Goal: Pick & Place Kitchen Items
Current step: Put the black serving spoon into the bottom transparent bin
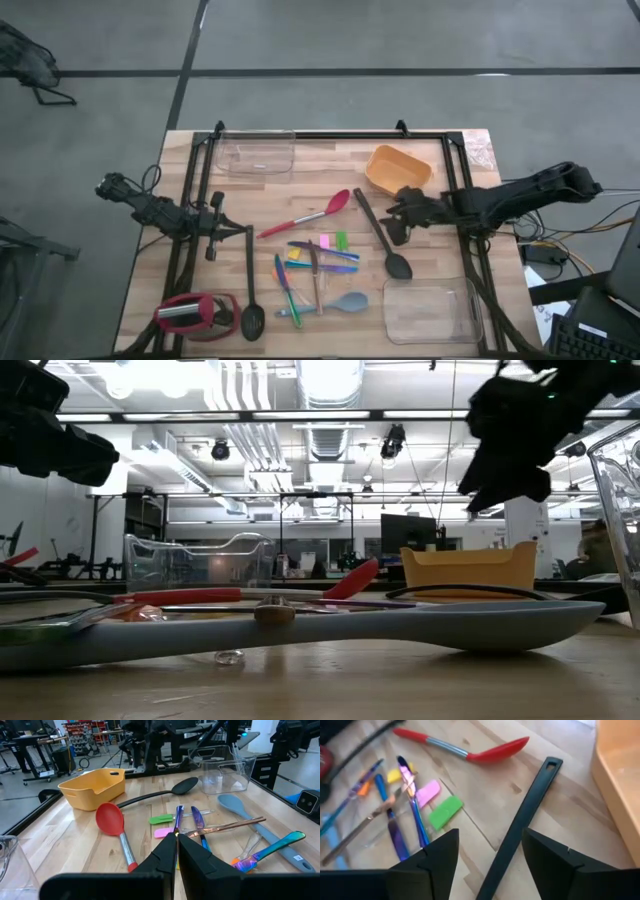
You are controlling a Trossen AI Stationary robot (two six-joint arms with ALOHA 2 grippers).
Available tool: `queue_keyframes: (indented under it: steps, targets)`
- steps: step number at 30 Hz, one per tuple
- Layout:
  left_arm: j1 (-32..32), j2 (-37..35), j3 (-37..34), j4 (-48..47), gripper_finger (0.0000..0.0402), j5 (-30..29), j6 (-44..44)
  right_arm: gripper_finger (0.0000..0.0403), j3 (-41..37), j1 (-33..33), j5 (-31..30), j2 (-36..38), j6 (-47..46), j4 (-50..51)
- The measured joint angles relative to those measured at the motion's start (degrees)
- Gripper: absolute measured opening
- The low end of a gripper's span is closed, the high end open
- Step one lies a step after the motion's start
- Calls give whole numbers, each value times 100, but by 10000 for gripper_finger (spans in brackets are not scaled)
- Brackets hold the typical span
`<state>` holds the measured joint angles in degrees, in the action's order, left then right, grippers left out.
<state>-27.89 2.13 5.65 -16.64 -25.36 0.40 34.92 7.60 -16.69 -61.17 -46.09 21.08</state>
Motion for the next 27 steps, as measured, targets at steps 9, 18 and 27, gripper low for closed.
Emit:
queue_keyframes:
  steps: [9,18,27]
  targets:
    - [-1,0,0,4,23,0,2,208,952,-2,4,-1454,-584,1318]
    - [-1,0,0,9,23,0,1,231,1210,0,149,-2170,-669,1381]
    - [1,0,0,11,23,0,1,237,1192,0,315,-2596,-748,1241]
